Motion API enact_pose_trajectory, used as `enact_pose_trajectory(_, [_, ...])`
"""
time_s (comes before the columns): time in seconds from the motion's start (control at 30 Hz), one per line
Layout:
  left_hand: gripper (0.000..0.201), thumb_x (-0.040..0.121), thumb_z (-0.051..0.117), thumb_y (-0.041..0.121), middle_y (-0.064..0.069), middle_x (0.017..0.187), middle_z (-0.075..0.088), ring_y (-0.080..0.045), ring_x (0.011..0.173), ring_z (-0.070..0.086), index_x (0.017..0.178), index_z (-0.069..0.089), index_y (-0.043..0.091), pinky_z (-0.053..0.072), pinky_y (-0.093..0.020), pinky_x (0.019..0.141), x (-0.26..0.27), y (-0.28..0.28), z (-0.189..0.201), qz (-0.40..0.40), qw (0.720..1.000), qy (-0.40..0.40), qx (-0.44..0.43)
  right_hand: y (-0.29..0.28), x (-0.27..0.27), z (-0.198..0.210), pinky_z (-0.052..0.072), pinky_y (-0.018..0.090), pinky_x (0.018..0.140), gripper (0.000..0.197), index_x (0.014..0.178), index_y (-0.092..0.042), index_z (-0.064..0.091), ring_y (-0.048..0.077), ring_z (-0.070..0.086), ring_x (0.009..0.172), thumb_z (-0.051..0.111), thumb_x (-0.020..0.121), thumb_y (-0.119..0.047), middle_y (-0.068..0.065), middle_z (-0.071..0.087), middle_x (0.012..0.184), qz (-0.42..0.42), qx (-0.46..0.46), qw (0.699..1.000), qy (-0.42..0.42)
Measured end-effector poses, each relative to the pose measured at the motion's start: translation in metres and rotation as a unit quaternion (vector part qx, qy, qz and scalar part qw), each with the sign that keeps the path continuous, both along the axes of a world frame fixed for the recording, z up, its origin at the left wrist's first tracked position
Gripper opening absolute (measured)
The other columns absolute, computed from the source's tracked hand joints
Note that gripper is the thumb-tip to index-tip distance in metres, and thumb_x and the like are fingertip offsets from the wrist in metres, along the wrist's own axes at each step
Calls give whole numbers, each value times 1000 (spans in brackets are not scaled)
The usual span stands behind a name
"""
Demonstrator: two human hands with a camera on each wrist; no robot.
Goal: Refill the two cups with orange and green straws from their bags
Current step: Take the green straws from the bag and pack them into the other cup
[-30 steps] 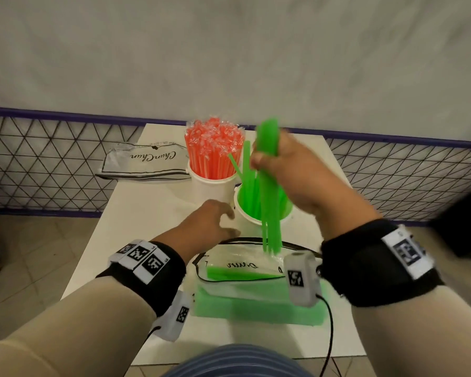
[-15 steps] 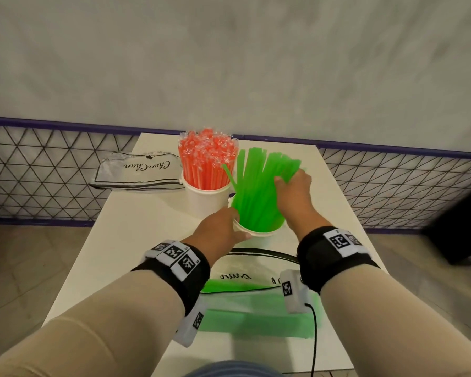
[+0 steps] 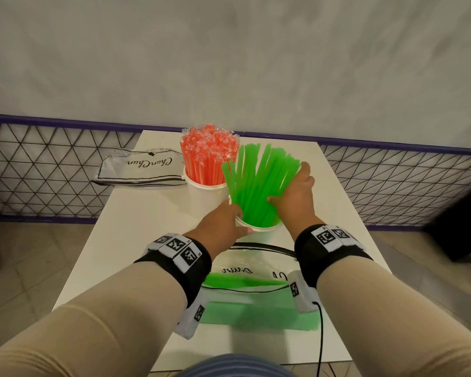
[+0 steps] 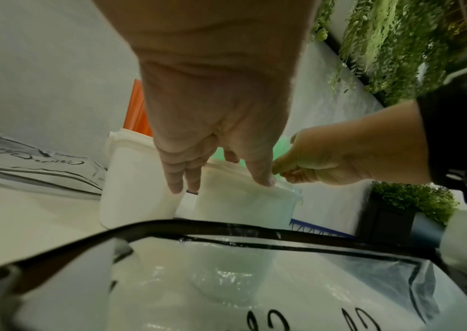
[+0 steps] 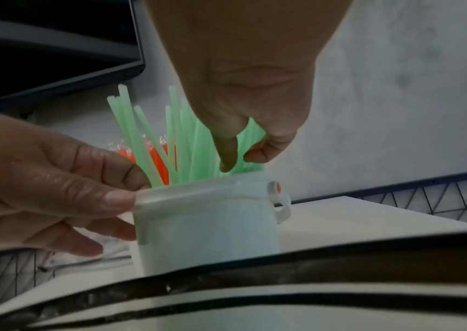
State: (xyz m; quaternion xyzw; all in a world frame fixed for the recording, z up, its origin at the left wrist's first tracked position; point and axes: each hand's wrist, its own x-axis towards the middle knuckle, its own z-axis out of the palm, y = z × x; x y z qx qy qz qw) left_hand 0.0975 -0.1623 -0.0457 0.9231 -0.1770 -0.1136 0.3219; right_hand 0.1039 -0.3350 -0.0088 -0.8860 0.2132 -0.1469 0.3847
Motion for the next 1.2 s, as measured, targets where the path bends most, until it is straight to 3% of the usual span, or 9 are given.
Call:
enact_pose_trajectory(0.07, [33, 84, 71, 41, -1, 139, 43, -24, 117, 51, 108, 57, 22, 37, -24, 88, 0, 4, 0, -17, 1000, -5, -20, 0, -9, 5, 44, 30, 89, 109, 151, -18, 8, 33, 54, 115, 82, 72, -1, 15, 30, 138, -26, 10, 999, -27])
enact_pose_trajectory(0.17, [23, 82, 75, 33, -1, 147, 38, -23, 136, 40, 95, 56, 29, 32, -25, 103, -5, 15, 9, -10, 996, 8, -89, 6, -27, 21, 43, 28, 82, 80, 143, -16, 25, 24, 55, 100, 75, 80, -7, 11, 37, 133, -39, 0, 993, -110])
enact_pose_trajectory(0.27, [18, 81, 76, 29, 5, 127, 54, -15, 118, 53, 79, 58, 24, 40, -28, 96, -10, 32, 16, 5, 994, 37, -107, 24, -39, 35, 42, 27, 69, 33, 116, -18, 50, 10, 52, 75, 67, 87, -16, 0, 56, 98, 72, -44, 990, -112])
enact_pose_trajectory(0.37, [7, 83, 71, 29, 6, 113, 63, -15, 103, 58, 86, 69, 23, 43, -26, 84, -14, 46, 17, -53, 993, 95, 46, 54, -52, 36, 41, 27, 66, 4, 94, -21, 63, 15, 58, 77, 61, 91, -22, -5, 60, 81, 280, -124, 951, 47])
enact_pose_trajectory(0.5, [29, 86, 66, 25, -5, 113, 64, -21, 92, 58, 114, 65, 18, 47, -30, 77, -24, 50, 9, -121, 958, 120, 230, 89, -62, 4, 41, 28, 65, 17, 96, -13, 72, 23, 61, 80, 57, 92, -19, 2, 65, 85, 426, -273, 834, 219])
enact_pose_trajectory(0.6, [55, 84, 69, 32, -6, 128, 59, -25, 107, 57, 134, 51, 17, 47, -34, 90, -30, 55, -7, -145, 938, 129, 289, 104, -65, -27, 40, 30, 68, 25, 106, -6, 67, 30, 62, 90, 57, 92, -25, 14, 68, 100, 449, -344, 786, 250])
enact_pose_trajectory(0.73, [61, 82, 71, 35, -4, 128, 57, -24, 110, 57, 135, 48, 16, 48, -36, 93, -37, 64, -22, -145, 935, 131, 295, 108, -71, -53, 43, 30, 74, 46, 119, -7, 61, 29, 62, 98, 62, 89, -41, 11, 65, 111, 460, -324, 778, 280])
enact_pose_trajectory(0.9, [75, 76, 78, 32, -7, 135, 50, -26, 117, 53, 138, 41, 13, 46, -40, 99, -42, 70, -31, -132, 942, 136, 278, 108, -79, -71, 35, 28, 70, 37, 113, -7, 64, 26, 55, 85, 53, 95, -38, 13, 65, 109, 463, -293, 774, 318])
enact_pose_trajectory(1.2, [71, 75, 79, 26, -4, 135, 48, -24, 115, 52, 136, 44, 17, 46, -34, 93, -43, 69, -30, -125, 947, 140, 260, 98, -81, -67, 31, 28, 69, 32, 119, -5, 59, 29, 56, 91, 52, 97, -28, 16, 59, 111, 468, -279, 792, 276])
